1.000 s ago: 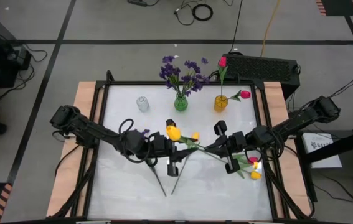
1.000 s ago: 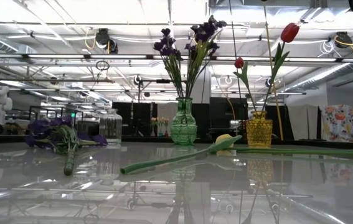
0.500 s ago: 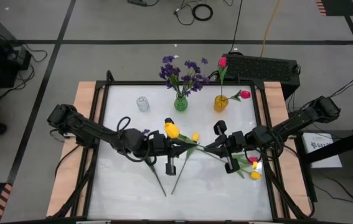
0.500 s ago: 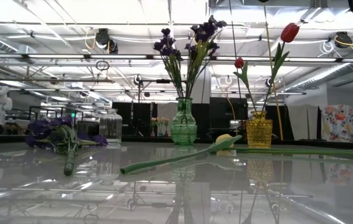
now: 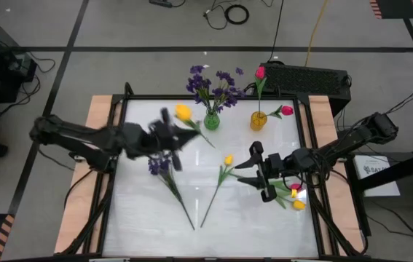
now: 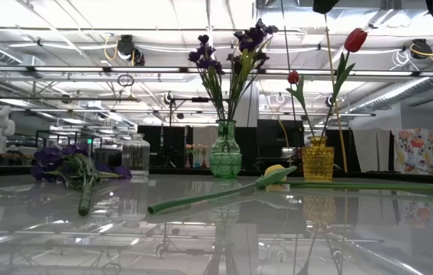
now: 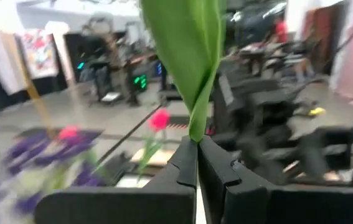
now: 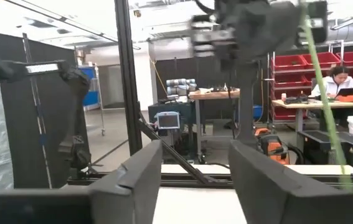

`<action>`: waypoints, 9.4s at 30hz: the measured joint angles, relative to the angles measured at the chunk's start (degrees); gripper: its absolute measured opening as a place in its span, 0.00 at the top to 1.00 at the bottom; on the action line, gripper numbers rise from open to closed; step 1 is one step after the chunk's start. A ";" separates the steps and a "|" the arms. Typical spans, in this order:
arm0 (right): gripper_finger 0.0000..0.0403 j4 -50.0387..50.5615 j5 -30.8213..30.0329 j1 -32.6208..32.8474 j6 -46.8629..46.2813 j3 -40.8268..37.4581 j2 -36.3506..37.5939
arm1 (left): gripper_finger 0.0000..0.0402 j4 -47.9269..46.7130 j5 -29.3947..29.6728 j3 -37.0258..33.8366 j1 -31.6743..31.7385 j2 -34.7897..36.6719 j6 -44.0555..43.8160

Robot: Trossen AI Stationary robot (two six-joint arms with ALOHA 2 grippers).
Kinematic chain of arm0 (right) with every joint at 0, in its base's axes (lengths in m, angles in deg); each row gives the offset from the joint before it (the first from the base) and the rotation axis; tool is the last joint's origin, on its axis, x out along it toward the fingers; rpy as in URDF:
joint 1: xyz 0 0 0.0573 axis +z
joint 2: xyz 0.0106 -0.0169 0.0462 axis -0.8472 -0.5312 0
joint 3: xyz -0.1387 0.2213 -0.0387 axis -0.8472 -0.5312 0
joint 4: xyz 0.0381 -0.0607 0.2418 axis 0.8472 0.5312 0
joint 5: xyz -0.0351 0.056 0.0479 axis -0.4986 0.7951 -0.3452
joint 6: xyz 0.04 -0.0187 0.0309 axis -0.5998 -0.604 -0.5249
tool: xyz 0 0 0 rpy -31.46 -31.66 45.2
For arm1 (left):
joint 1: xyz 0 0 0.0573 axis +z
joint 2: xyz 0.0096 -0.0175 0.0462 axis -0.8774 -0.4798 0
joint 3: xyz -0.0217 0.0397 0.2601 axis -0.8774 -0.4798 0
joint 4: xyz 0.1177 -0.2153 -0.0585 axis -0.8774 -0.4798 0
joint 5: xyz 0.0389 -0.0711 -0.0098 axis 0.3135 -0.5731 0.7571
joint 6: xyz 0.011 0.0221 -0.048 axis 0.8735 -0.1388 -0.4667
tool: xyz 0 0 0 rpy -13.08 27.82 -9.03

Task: Sort flowers into vase by color
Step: Put the left yellow flower into the transparent vase

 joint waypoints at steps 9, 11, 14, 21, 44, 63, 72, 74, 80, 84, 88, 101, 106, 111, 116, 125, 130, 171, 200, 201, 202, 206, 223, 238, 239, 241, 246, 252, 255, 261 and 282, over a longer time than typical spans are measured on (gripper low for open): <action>0.53 1.25 0.02 0.00 1.96 0.00 0.13 | 1.00 -10.14 2.60 -15.52 12.05 22.38 -10.59; 0.53 1.20 0.02 -0.08 2.13 0.00 0.13 | 1.00 -13.02 3.56 -18.27 16.45 25.52 -15.24; 0.54 1.17 0.02 -0.33 2.11 0.00 0.13 | 1.00 -15.92 1.13 -21.68 23.16 27.83 -19.46; 0.56 2.05 0.02 -0.33 1.51 0.00 0.13 | 1.00 -16.44 -10.12 -24.39 35.84 27.55 -19.25; 0.57 4.09 0.04 -0.33 0.17 0.00 0.13 | 1.00 -17.90 -40.53 -24.48 64.68 21.09 -13.33; 0.57 4.89 0.04 -0.33 0.17 0.00 0.13 | 1.00 -14.63 -43.33 -24.43 65.54 20.75 -12.22; 0.57 4.87 0.04 -0.31 0.33 0.00 0.13 | 1.00 -17.24 -41.55 -24.41 65.53 18.29 -10.43; 0.57 4.87 0.04 -0.31 0.37 0.00 0.13 | 1.00 -17.42 -41.53 -24.41 65.52 17.38 -10.62; 0.57 4.85 0.00 -0.32 0.39 0.00 0.13 | 0.96 -17.23 -41.29 -24.41 64.47 14.63 -11.42; 0.57 4.85 0.00 -0.31 0.39 0.00 0.13 | 0.94 -16.73 -40.47 -24.41 63.77 12.45 -13.51; 0.57 4.83 0.00 -0.31 0.39 0.00 0.13 | 0.93 -16.31 -39.33 -24.41 62.11 10.36 -13.81; 0.57 4.84 0.02 -0.32 0.39 0.00 0.13 | 0.64 -25.80 -34.87 -24.41 59.72 11.74 -13.80; 0.57 4.85 0.02 -0.32 0.39 0.00 0.13 | 0.52 -31.54 -35.14 -24.41 59.72 17.29 -16.89; 0.57 5.39 -0.29 -0.31 0.11 0.00 0.13 | 0.51 -36.15 -39.66 -24.41 56.03 28.08 -21.20; 0.57 7.70 -4.31 -0.31 -0.02 0.00 0.13 | 0.51 -35.63 -40.05 -24.41 42.76 36.77 -27.48; 0.57 8.26 -5.70 -0.31 -0.31 -0.02 0.15 | 0.51 -26.20 -16.78 -24.37 5.07 27.46 -34.38; 0.57 8.70 -7.42 -0.31 -1.96 -0.02 0.15 | 0.51 -13.22 -2.44 -24.39 -8.60 12.92 -34.39; 0.57 11.72 -8.94 -0.46 -1.31 -0.02 0.15 | 0.53 -18.06 14.75 8.40 -12.42 -50.49 -56.14; 0.57 11.40 -8.72 -0.46 -1.07 -0.02 0.15 | 0.99 -33.49 9.76 8.35 -6.08 -37.65 -42.13; 0.57 11.48 -8.72 -0.46 -1.08 -0.02 0.15 | 0.99 -34.45 10.43 8.35 -6.34 -35.99 -42.08; 0.57 11.67 -8.72 -0.46 -1.07 -0.02 0.15 | 0.99 -36.32 11.57 8.35 -6.66 -34.38 -42.08; 0.57 11.79 -8.72 -0.46 -1.07 -0.02 0.15 | 0.99 -41.10 17.76 8.35 -8.36 -27.89 -41.58; 0.57 -11.85 -8.63 -2.37 -2.72 -0.02 -12.49 | 1.00 -16.64 27.49 8.37 -13.14 -16.24 -14.74; 0.57 -18.05 2.09 -4.95 -0.37 0.32 -11.20 | 1.00 -3.79 17.97 8.35 -12.00 -20.45 -9.18; 0.57 -18.05 2.23 -4.92 -0.09 0.52 -11.19 | 1.00 -3.77 17.15 8.35 -11.72 -20.49 -9.27; 0.58 -17.98 2.34 -4.94 0.13 0.69 -11.21 | 1.00 -2.59 16.21 8.35 -11.19 -21.28 -9.76; 0.67 -17.98 2.34 -4.90 0.19 1.07 -11.21 | 1.00 -1.40 15.32 8.35 -10.52 -22.78 -10.07; 0.90 -17.97 2.19 -4.87 0.02 1.07 -11.21 | 1.00 -0.53 15.37 8.35 -10.46 -22.90 -9.05; 0.98 -17.63 1.88 -4.87 0.02 1.07 -11.21 | 1.00 -0.46 15.37 8.35 -10.50 -22.90 -8.77; 1.00 -10.98 1.88 -4.88 0.13 1.09 -10.89 | 1.00 -3.72 15.39 8.35 -10.48 -22.90 -9.31; 0.70 72.95 2.32 2.32 -2.52 11.78 -6.26 | 0.99 -7.94 12.44 8.35 -10.28 -22.90 -8.82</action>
